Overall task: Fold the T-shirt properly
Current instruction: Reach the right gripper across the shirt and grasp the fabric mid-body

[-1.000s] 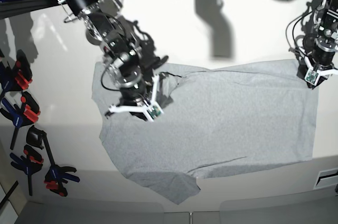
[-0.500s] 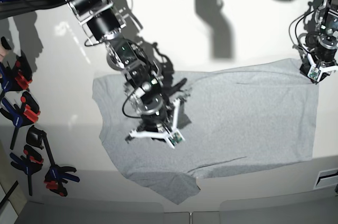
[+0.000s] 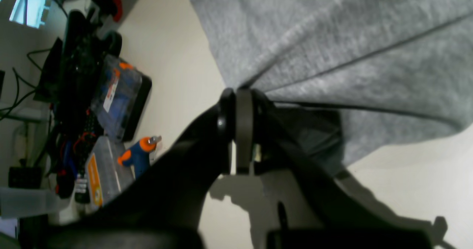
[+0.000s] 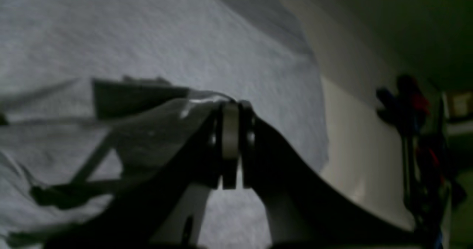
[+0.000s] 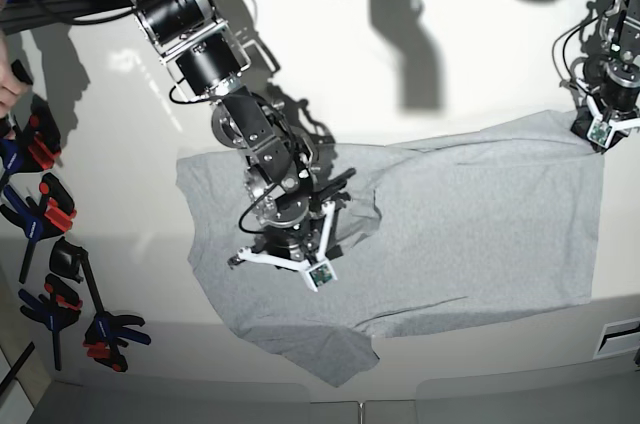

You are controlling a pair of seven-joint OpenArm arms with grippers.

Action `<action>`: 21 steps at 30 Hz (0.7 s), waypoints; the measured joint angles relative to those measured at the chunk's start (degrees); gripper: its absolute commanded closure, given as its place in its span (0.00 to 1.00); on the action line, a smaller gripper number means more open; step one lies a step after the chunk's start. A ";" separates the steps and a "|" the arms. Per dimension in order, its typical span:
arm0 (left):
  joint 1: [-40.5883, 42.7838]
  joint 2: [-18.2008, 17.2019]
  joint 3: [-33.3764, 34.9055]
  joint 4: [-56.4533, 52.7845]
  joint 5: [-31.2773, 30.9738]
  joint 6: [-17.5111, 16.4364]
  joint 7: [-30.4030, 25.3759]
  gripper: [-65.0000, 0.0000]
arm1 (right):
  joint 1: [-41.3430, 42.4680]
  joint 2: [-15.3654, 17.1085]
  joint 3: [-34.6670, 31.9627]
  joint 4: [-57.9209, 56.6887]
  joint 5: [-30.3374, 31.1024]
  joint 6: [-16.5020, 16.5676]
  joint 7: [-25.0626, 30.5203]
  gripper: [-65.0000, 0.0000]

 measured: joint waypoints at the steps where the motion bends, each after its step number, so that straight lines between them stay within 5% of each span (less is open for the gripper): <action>1: 0.00 0.00 0.00 -0.26 0.04 0.00 0.02 1.00 | -0.04 0.04 0.00 0.00 -0.11 -0.28 -0.17 1.00; 15: 0.00 0.00 0.00 -0.42 4.76 -0.02 -5.44 1.00 | 0.15 -0.09 8.00 -0.37 -4.07 -0.26 2.29 1.00; 18: 0.00 0.00 0.00 -0.42 4.76 -0.02 -7.76 1.00 | 0.15 0.04 11.37 -0.42 0.42 5.14 4.85 1.00; 21: -0.07 -0.02 0.00 -0.42 4.74 -2.10 -9.20 1.00 | 0.13 -0.13 12.37 -0.42 3.65 6.95 5.73 1.00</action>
